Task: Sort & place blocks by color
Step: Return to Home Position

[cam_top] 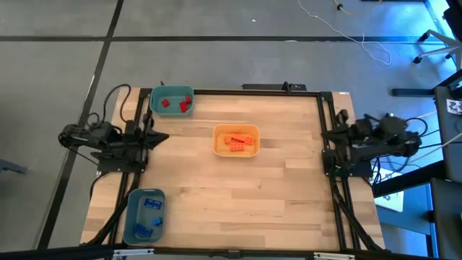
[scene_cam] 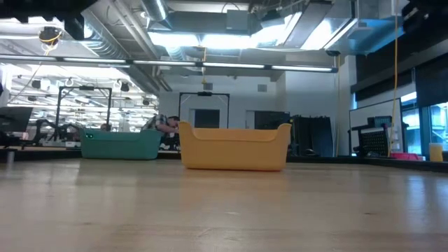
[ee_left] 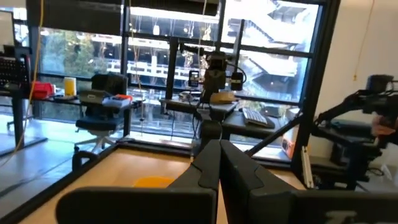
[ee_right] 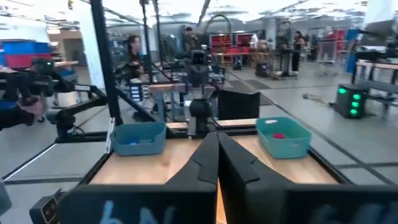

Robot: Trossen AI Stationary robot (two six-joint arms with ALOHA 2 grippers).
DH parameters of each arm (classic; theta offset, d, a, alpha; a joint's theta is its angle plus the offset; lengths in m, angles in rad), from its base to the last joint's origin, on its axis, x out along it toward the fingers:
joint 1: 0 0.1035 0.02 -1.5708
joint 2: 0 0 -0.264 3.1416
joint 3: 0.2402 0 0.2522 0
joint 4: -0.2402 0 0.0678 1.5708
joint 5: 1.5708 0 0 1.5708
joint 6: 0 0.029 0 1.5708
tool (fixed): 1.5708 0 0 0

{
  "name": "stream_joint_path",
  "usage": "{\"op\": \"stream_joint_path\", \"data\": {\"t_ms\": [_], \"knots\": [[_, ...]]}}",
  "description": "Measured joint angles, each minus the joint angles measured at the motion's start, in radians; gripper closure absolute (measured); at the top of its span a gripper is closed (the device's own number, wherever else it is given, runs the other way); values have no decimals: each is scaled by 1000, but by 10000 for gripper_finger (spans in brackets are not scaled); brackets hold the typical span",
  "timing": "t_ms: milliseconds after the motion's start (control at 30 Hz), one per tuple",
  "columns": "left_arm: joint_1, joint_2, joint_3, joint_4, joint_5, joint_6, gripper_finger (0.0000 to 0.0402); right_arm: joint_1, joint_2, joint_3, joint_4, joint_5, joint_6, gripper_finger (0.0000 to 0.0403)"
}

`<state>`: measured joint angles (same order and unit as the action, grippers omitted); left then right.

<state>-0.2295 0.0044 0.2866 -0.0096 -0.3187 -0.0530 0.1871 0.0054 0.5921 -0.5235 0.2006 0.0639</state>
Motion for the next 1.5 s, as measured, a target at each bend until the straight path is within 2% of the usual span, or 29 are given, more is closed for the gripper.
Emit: {"op": "stream_joint_path", "data": {"t_ms": [133,467,733,1067,1500], "knots": [[0,1,-93,79,0,7,401,0,1,-135,180,-44,-17,403],[0,0,-273,210,0,-16,401,0,1,-390,383,-63,4,403],[0,0,-279,155,-2,35,401,0,0,-575,553,-63,-23,403],[0,0,-279,71,-5,83,402,0,7,-580,560,-64,-47,403],[0,1,-279,71,-12,168,401,0,7,-580,561,-63,-44,385]]}}
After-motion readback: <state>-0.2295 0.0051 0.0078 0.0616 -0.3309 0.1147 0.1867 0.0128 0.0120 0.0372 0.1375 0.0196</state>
